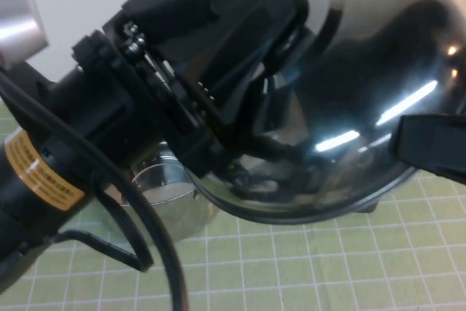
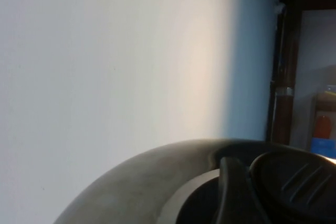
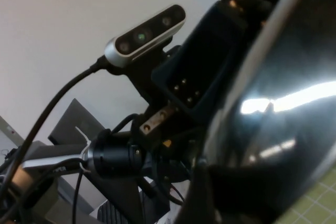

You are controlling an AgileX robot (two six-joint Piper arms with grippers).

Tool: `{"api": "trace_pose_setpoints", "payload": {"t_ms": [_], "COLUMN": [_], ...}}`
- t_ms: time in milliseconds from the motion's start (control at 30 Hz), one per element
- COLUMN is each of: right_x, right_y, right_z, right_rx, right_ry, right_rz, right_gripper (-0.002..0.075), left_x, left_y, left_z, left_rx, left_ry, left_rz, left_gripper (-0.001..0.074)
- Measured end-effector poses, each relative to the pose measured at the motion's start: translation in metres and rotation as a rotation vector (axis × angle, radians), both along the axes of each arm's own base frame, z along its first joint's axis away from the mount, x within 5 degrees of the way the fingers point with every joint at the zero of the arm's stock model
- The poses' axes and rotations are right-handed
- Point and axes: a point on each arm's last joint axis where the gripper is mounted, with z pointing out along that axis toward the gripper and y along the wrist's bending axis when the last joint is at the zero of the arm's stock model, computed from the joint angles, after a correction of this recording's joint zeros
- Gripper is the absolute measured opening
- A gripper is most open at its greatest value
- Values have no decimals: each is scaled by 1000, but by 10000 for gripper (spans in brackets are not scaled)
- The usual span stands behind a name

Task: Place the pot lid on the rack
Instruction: Hand over the pot lid, then place the pot lid on the pot rack

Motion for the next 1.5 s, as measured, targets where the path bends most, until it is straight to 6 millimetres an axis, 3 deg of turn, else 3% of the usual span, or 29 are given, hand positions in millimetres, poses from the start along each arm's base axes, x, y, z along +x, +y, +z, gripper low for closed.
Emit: {"api": "trace_pose_setpoints", "payload": {"t_ms": [133, 400, 467, 667, 833, 933, 1167, 1367, 1433, 1500], "right_x": [0, -5, -6, -7, -5, -3, 11, 26, 36, 49], "right_y": [1, 1, 1, 1, 1, 1, -3, -7, -6, -5], "right_z": [1, 20, 25, 29, 28, 28, 26, 23, 18, 9], "right_rx": [2, 9, 11, 3, -11, -22, -60, -95, -108, -136], "right_ry": [-15, -163, -192, -225, -255, -281, -299, -284, -256, -231], "right_rz": [3, 36, 42, 43, 23, -3, -146, -280, -312, -331], "right_gripper": [505, 127, 76, 76, 76, 76, 74, 74, 74, 74], "left_x": [-4, -9, -10, -12, -14, -13, -4, -9, -12, -15], "left_y": [-6, -12, -13, -14, -14, -14, 6, 23, 27, 32], "left_z": [-1, -5, -5, -6, -6, -7, -1, 4, 3, 3], "left_rx": [21, 81, 87, 98, 97, 139, 239, 303, 340, 372], "left_ry": [0, -32, -41, -61, -63, -95, -85, -43, -26, 10], "left_rz": [-13, -29, -35, -48, -80, -27, 283, 420, 439, 453], "left_gripper": [328, 328, 328, 347, 607, 670, 689, 692, 669, 580]}}
